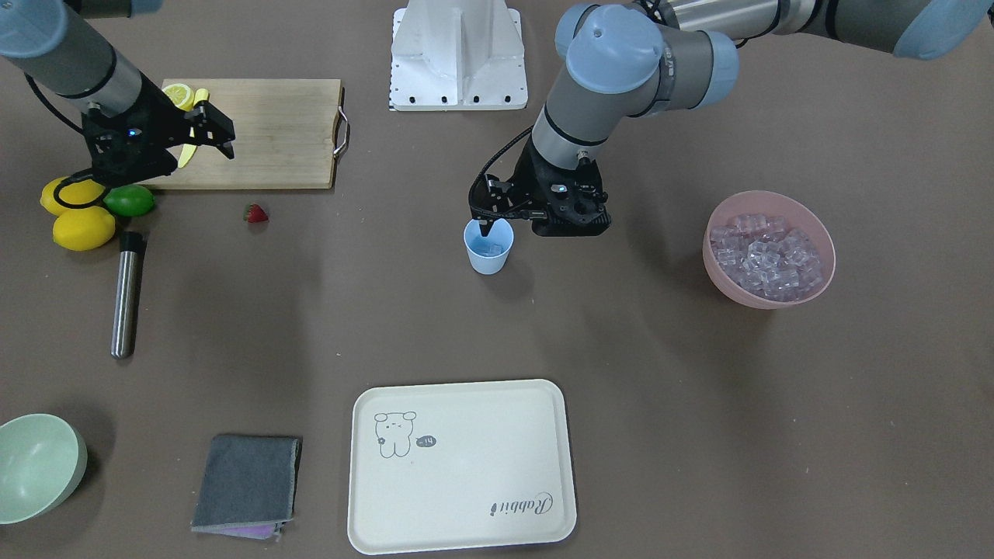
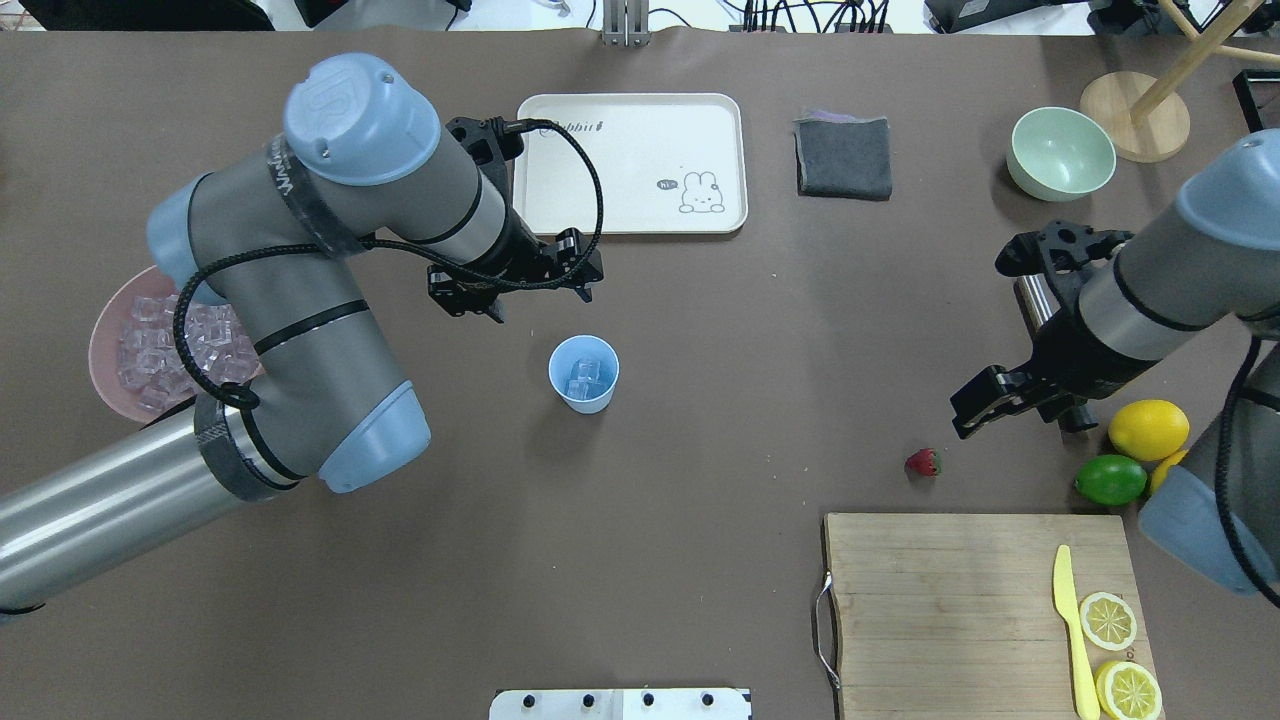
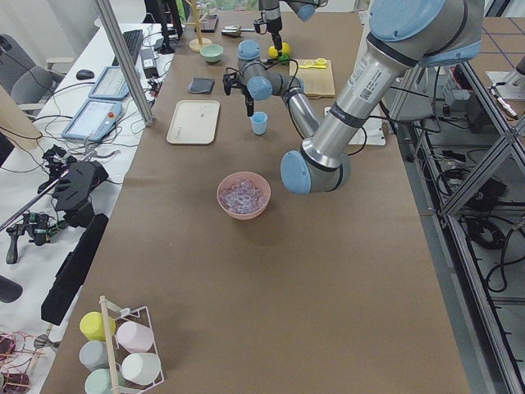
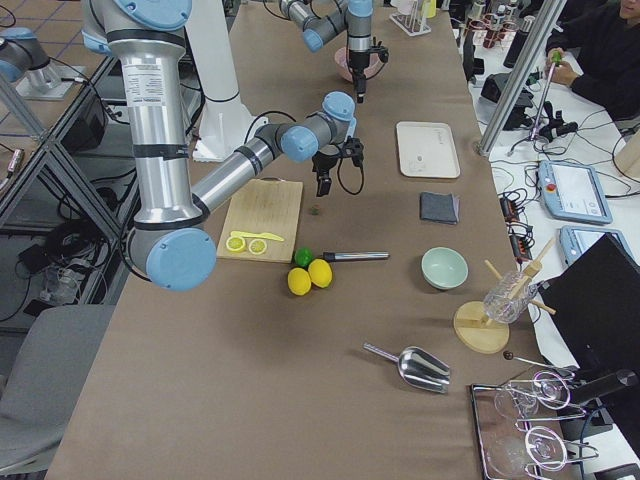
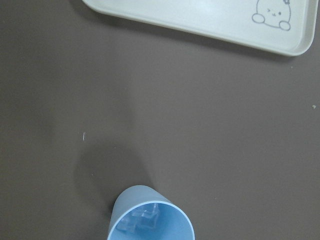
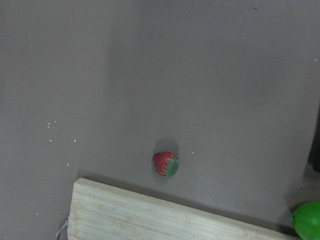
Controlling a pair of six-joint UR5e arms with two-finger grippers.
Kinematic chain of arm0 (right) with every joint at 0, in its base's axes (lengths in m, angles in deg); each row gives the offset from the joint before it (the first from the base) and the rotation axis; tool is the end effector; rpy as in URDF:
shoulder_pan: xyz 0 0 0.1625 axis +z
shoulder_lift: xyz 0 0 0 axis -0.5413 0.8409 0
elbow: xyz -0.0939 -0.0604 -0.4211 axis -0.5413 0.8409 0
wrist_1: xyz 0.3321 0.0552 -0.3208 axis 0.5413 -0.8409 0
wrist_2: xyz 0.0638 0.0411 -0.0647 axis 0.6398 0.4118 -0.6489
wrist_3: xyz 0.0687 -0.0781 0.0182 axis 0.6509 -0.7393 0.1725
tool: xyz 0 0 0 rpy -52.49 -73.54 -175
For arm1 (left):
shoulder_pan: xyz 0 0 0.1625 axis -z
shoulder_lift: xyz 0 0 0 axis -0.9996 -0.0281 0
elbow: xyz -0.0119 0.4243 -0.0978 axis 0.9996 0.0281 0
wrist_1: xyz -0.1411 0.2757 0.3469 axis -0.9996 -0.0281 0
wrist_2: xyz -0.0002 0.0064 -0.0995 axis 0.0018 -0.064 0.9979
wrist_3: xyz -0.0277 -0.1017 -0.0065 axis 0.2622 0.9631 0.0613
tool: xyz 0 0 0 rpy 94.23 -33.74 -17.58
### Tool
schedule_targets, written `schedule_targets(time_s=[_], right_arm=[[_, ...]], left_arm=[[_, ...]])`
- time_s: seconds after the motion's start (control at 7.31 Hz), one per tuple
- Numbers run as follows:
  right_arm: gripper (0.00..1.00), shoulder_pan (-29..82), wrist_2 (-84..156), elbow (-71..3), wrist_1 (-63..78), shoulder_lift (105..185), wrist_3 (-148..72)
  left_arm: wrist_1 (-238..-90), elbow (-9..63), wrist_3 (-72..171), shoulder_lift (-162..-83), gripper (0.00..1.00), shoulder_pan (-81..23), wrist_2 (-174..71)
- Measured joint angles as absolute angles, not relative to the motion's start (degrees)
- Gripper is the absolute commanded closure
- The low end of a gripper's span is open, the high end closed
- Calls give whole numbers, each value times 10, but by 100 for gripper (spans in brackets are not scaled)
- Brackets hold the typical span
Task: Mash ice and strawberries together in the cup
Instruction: 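Release the ice cube into the cup while the right gripper reaches toward the strawberry, then grasp the red strawberry with the right gripper while the left arm withdraws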
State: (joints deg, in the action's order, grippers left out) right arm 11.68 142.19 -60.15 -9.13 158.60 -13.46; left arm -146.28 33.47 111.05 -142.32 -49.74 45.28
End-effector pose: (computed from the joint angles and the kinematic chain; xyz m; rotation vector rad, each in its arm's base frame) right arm -0.3391 -0.4260 0.3534 -0.0648 -0.8522 -0.2657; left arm 0.5053 -0.5103 0.1437 0.0112 1.0542 -0.1509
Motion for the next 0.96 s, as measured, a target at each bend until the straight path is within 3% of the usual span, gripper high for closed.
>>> schedule_targets(time_s=[0.27,0.68,0.82,0.96], right_arm=[[6,76,1375,-530,7,1581,-88],[23,34,1327,-479,105,1584,-21],[45,29,1319,-472,113,1587,-18],[99,26,1313,-469,116,1592,-17]], left_arm=[[-1431,368,1075,-1398,2,-482,472],[-1401,387,1056,-1392,2,-476,478],[-1400,387,1056,-1392,2,-475,478],[-1399,387,1055,-1392,2,-475,478]])
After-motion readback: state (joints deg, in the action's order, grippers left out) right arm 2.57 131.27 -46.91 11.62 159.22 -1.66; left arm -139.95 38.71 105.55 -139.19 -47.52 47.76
